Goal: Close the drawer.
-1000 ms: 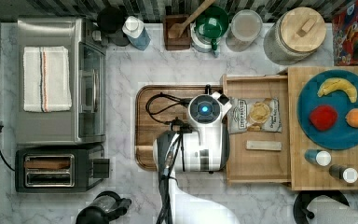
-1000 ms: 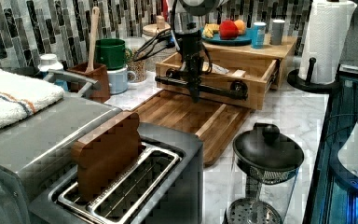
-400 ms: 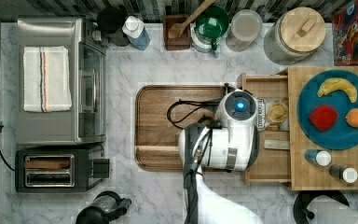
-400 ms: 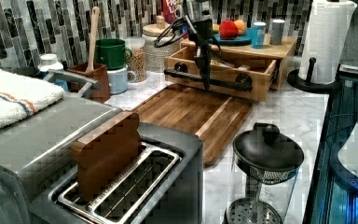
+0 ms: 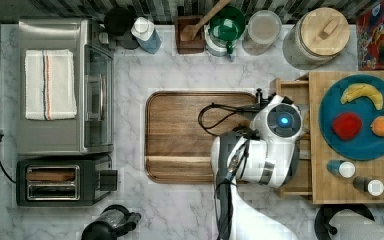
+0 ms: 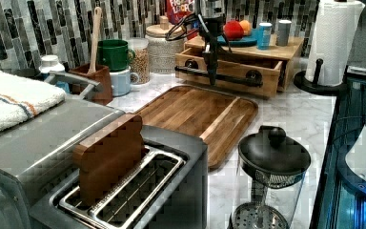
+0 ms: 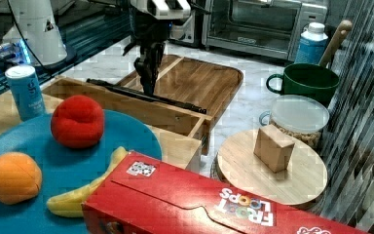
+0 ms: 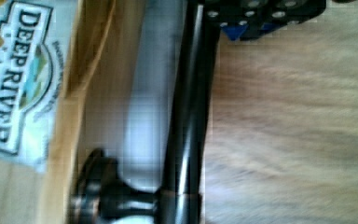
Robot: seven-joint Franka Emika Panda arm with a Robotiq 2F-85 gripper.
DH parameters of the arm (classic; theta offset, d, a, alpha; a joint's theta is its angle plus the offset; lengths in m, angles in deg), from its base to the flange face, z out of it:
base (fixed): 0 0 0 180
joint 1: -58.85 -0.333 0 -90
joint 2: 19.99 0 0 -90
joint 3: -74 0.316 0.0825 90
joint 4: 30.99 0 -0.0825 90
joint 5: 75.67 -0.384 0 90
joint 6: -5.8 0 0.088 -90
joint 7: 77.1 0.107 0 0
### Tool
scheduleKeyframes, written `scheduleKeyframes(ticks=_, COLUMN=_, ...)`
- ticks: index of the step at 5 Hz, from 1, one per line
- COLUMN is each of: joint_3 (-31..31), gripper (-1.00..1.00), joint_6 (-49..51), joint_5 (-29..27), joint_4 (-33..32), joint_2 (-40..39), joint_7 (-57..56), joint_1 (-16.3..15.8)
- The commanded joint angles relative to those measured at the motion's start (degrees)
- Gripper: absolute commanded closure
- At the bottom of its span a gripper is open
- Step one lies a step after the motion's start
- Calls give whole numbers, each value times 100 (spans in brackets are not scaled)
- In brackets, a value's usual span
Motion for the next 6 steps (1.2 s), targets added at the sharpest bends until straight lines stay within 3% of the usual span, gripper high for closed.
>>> scheduleKeyframes(ticks=1, joint_3=-239, gripper=100, joint_6=-231, joint_5=-90, joint_4=1144, joint_2=-34, joint_7=-613, joint_1=994)
scheduleKeyframes(ticks=3, joint_3=-339, gripper=100, joint_6=-1074, joint_5=-551, joint_4=1466, joint_2=-600, joint_7=-1737, joint_1=1329)
scheduleKeyframes(ticks=4, joint_3=-461, gripper=100, joint_6=-1267, joint_5=-232, joint_4=1629, joint_2=-771, joint_7=-1628, joint_1=1319)
scheduleKeyframes(ticks=6, joint_3=-653, gripper=100, joint_6=-603, joint_5=267, joint_4=1576, joint_2=-439, joint_7=-672, joint_1=918)
